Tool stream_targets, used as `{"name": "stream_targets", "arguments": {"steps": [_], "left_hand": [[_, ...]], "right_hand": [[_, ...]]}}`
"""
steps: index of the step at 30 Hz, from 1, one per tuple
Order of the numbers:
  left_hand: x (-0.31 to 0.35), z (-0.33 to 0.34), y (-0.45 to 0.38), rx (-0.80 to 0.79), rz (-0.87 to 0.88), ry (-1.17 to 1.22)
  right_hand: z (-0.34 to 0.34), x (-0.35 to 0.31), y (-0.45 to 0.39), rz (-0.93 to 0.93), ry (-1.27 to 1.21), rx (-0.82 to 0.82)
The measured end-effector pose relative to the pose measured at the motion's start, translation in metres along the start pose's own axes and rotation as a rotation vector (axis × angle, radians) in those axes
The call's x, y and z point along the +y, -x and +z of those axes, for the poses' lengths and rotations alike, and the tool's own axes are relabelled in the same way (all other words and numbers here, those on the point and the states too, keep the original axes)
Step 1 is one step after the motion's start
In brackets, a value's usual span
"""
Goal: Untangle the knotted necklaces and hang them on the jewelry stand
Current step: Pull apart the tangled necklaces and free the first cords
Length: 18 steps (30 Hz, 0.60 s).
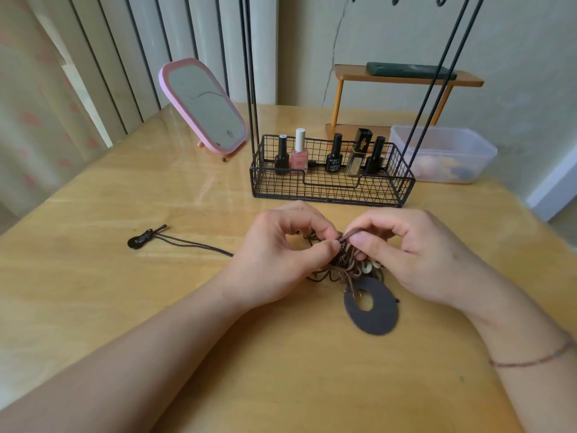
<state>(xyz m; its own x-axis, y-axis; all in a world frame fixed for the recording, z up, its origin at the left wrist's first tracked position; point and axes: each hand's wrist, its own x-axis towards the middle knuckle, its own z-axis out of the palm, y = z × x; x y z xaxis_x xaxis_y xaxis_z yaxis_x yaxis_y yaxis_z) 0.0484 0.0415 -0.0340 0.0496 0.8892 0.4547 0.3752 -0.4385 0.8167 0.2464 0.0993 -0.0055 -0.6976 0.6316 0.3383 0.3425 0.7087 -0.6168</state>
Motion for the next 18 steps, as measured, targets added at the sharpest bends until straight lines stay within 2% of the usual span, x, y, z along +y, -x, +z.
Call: {"name": "stream_targets", "arguments": {"steps": [4,7,10,15,18], "left_hand": [[-0.003,-0.001,-0.002,0.025,-0.14,0.228],[-0.001,-0.002,-0.004,0.051,-0.238,0.347],[0.002,-0.002,-0.005,0.031,-0.253,0.391],[0.003,-0.004,-0.003,-0.022,-0.237,0.428],[0.004,-0.005,-0.003,-0.05,-0.225,0.424]], "right_hand": [[0.001,0.005,-0.001,-0.019,0.082,0.181],[0.0,0.002,0.0,-0.161,0.065,0.298],[0.009,-0.002,0.002,-0.225,0.066,0.257],[0.017,-0.001,0.0,-0.082,0.136,0.237],[0.02,-0.002,-0.002,-0.049,0.089,0.238]]}}
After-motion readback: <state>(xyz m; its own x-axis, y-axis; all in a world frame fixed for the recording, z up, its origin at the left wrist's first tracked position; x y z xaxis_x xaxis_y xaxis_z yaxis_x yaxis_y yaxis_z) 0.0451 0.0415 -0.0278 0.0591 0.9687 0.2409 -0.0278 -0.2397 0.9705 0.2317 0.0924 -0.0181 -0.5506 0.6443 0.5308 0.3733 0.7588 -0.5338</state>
